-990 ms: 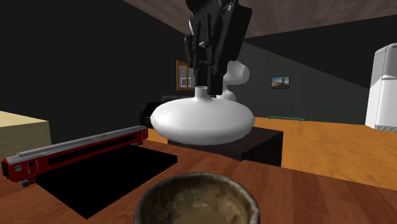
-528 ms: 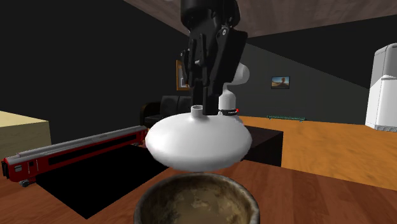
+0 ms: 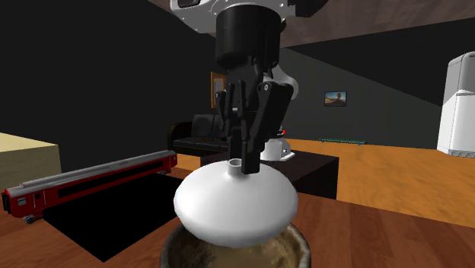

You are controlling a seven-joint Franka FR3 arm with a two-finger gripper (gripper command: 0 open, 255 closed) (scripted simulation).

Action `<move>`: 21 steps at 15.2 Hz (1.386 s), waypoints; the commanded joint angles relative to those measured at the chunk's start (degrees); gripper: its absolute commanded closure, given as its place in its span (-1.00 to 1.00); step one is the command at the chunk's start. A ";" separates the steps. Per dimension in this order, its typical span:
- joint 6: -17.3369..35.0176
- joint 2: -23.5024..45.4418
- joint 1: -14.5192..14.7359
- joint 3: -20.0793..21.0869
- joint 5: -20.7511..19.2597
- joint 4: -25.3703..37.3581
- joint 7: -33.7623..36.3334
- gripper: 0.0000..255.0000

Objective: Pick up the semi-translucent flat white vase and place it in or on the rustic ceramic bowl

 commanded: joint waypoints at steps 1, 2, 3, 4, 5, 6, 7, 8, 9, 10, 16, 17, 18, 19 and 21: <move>1.07 0.68 0.09 -0.22 -0.32 -0.39 0.20 1.00; 1.63 0.98 0.11 -0.33 -0.47 -0.68 0.31 1.00; 2.19 1.29 0.13 -0.45 -0.63 -0.95 0.42 1.00; 2.74 1.61 0.16 -0.56 -0.79 -1.20 0.54 1.00; 3.28 1.94 0.20 -0.68 -0.95 -1.44 0.65 1.00; 3.81 2.28 0.24 -0.80 -1.11 -1.66 0.76 1.00; 3.81 2.27 0.23 -0.80 -1.11 -1.67 0.76 1.00; 3.81 2.27 0.24 -0.80 -1.11 -1.66 0.76 1.00; 3.81 2.28 0.24 -0.80 -1.11 -1.66 0.76 1.00; 3.81 2.28 0.24 -0.80 -1.11 -1.66 0.76 1.00; 3.81 2.27 0.23 -0.80 -1.11 -1.66 0.75 -1.00; 3.81 2.27 0.23 -0.80 -1.11 -1.66 0.75 -1.00; 3.81 2.27 0.23 -0.80 -1.11 -1.66 0.75 -1.00; 3.81 2.27 0.23 -0.80 -1.11 -1.66 0.75 -1.00; 1.15 0.55 0.08 -0.19 -0.30 -0.62 0.29 -1.00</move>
